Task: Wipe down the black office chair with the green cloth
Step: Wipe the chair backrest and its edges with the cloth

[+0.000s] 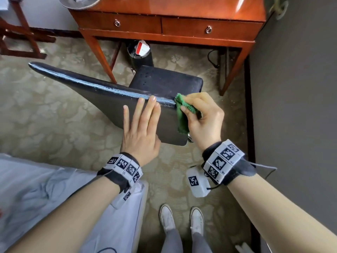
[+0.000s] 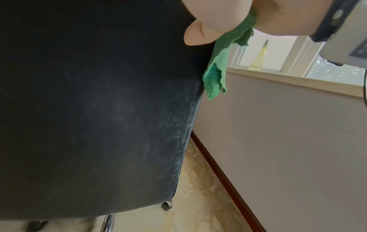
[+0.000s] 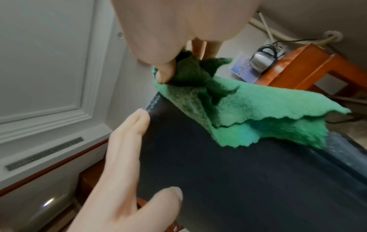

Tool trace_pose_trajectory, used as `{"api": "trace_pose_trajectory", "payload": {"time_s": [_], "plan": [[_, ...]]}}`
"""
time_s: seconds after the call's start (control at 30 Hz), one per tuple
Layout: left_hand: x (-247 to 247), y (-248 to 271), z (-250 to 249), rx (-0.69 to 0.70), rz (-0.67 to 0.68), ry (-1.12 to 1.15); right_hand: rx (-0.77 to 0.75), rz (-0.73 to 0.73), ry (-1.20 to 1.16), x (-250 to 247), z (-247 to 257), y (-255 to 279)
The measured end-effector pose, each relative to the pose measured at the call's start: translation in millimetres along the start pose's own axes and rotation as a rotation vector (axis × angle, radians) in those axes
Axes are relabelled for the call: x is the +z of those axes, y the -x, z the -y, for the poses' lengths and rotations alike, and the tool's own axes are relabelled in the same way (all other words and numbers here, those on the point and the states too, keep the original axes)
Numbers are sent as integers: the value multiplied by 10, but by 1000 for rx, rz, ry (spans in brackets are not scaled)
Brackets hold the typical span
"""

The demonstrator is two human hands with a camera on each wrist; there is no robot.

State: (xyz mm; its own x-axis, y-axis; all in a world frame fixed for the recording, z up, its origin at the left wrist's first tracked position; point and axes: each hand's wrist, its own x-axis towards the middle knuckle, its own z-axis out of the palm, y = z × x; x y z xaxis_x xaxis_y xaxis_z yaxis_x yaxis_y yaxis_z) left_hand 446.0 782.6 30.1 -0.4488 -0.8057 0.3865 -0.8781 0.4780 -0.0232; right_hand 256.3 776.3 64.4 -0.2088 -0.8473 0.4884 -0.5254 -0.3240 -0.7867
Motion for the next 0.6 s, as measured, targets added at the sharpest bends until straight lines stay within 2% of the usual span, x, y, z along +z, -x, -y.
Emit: {"api": "trace_pose_trajectory", "payload": {"time_s": [0.13, 0.33, 0.43, 0.53, 0.6], "plan": [[-15, -24, 34, 19, 7, 4, 164, -13, -82, -9, -37, 3], [-68, -54, -37, 21, 46, 25, 633, -29, -411, -102, -65, -124], [-91, -75, -102, 8, 74, 29, 735, -34, -449, -134, -112, -179], [-127, -94, -163, -4, 102, 26, 858, -127, -501, -112, -189, -195], [-143, -91, -210, -16, 107, 29, 842, -155, -444, -108, -200, -189]]}}
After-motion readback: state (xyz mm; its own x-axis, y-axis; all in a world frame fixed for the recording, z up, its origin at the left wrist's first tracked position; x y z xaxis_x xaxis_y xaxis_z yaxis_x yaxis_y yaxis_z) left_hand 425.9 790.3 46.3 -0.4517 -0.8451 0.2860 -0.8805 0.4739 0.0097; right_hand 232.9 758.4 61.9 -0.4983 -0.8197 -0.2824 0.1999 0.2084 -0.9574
